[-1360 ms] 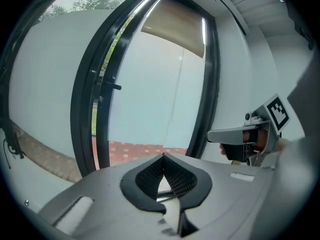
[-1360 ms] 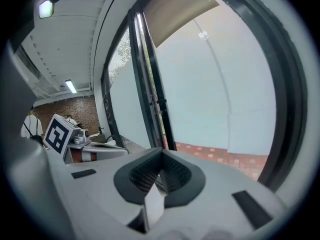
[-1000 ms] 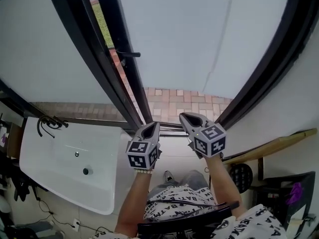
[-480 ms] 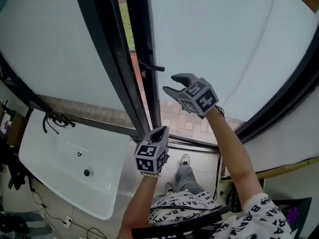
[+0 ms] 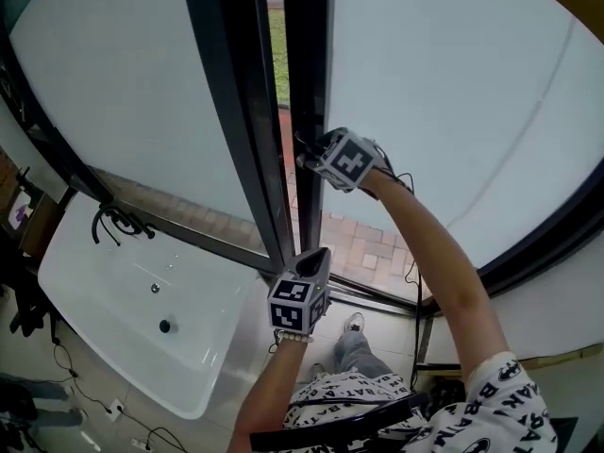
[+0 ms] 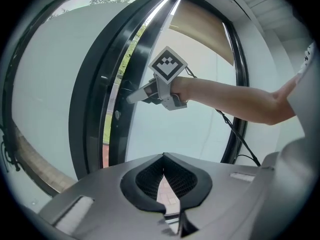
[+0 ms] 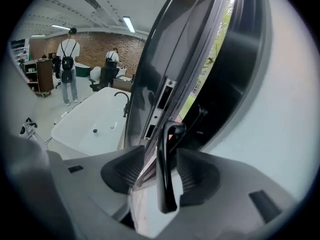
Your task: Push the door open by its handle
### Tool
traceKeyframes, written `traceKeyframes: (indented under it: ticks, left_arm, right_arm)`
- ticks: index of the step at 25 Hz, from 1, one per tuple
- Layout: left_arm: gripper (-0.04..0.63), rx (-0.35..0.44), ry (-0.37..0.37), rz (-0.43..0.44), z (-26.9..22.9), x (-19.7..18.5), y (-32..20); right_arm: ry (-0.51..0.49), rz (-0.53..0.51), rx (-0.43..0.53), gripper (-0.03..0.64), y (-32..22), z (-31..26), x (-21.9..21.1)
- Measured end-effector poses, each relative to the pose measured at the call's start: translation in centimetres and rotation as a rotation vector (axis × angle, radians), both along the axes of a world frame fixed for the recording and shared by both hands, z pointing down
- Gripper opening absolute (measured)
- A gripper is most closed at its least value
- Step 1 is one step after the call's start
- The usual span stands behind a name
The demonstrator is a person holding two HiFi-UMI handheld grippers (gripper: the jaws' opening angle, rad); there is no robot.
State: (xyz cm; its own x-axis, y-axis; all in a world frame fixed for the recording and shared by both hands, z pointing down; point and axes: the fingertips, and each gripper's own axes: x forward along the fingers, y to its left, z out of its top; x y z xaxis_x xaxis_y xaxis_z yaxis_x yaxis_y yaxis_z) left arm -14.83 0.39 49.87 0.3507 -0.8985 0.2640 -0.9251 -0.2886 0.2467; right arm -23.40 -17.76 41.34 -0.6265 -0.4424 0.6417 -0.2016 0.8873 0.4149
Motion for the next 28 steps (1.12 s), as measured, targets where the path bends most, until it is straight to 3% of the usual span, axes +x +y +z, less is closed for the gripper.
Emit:
traceKeyframes:
  ticks: [6, 9, 17, 28]
  left_arm:
    - [-0.017, -0.005, 0.014, -0.038, -0.3, -1.4, -1.6]
    - [-0.017, -0.001, 0.012, -0.054, -0.5, -1.8, -2.1]
    - [-0.017, -0.008, 0.018, -0.064, 0.3, -2.3, -5.0]
    - [-0.017, -0.056, -0.019, -0.073, 0.6, -1.5, -11.3]
  right_arm:
    - [0.070, -0.040, -0.050, 0.169, -1.1, 0.9, -2.0]
    - [0.070, -0.037, -0.047, 0.074, -1.2, 0.6, -2.0]
    - [0.059, -0.073, -0.159, 0.051, -0.6, 1.7, -2.3]
    - [-0.018, -0.135, -0.202, 0.049, -3.2, 1.6, -3.1]
